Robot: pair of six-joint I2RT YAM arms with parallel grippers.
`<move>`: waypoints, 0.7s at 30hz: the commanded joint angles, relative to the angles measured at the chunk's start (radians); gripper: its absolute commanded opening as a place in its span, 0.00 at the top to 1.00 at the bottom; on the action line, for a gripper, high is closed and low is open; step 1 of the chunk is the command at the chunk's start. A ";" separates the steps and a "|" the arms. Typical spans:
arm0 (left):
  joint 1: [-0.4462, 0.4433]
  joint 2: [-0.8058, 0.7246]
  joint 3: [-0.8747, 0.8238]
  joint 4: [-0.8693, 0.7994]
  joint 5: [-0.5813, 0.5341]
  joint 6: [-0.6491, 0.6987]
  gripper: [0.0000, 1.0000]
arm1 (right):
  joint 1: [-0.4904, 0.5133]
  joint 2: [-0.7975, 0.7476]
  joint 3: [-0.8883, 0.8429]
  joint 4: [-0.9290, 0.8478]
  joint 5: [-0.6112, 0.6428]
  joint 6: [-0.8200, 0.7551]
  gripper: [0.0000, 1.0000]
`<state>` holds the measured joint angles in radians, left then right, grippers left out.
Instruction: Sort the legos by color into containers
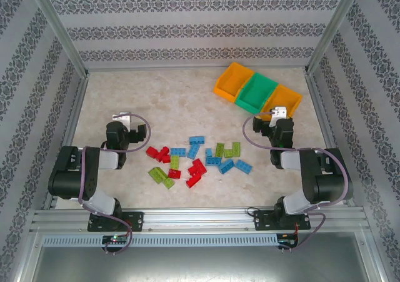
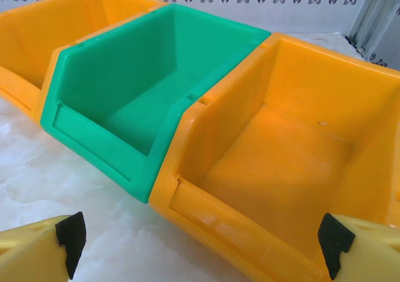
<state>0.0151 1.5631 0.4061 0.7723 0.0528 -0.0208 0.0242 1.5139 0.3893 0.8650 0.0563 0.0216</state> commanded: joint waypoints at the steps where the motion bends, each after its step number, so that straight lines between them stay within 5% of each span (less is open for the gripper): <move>1: 0.002 -0.003 0.017 0.038 0.018 0.019 0.01 | 0.011 -0.009 -0.007 0.026 0.011 -0.009 0.02; 21: 0.002 -0.002 0.018 0.039 0.018 0.018 0.01 | -0.017 -0.009 0.002 0.011 -0.050 0.006 0.02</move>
<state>0.0151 1.5631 0.4061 0.7723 0.0528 -0.0212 0.0212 1.5139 0.3893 0.8646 0.0345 0.0219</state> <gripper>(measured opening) 0.994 0.982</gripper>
